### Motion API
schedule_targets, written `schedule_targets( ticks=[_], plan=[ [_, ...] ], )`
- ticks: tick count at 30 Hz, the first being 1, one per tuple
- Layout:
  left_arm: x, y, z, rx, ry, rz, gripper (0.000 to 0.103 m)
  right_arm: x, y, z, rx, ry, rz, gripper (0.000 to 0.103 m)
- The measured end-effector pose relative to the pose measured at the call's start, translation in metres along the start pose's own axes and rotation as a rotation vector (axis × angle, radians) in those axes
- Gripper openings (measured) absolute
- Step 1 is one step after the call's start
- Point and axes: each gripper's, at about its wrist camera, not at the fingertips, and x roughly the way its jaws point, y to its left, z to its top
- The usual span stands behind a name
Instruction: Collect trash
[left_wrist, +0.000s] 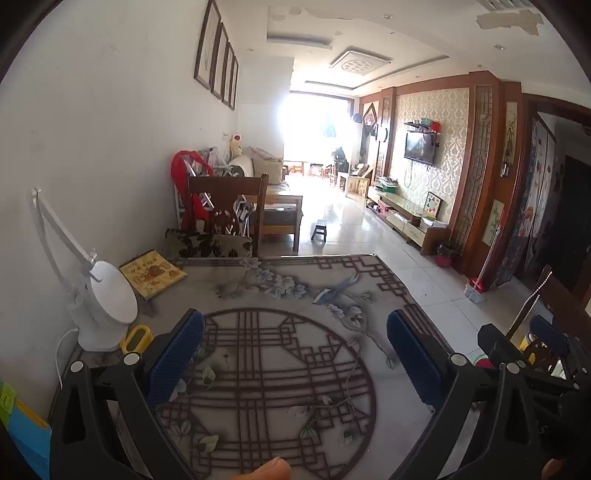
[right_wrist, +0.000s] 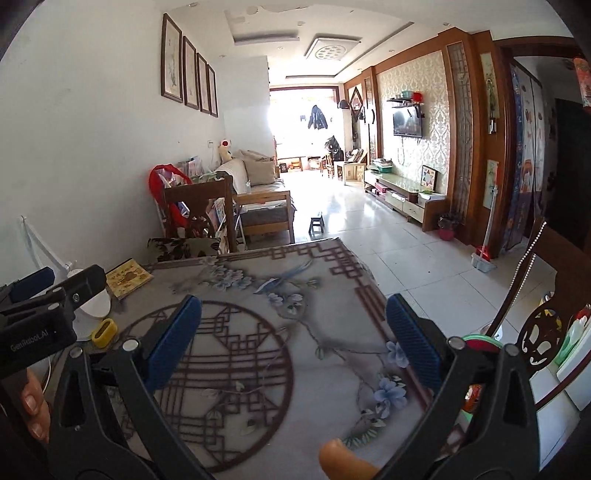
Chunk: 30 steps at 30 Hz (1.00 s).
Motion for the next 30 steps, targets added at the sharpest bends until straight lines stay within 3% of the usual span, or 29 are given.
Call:
schedule_targets(
  ticks=[8,30],
  plan=[
    [0.004,0.021,-0.010,-0.032,0.027,0.033,0.095,-0.013,0.013,-0.006,0.022,0.012,-0.012,0.099],
    [0.004,0.029,-0.015,-0.029,0.043,0.041,0.095,-0.016,0.020,-0.009,0.033,0.014,-0.035,0.099]
  ],
)
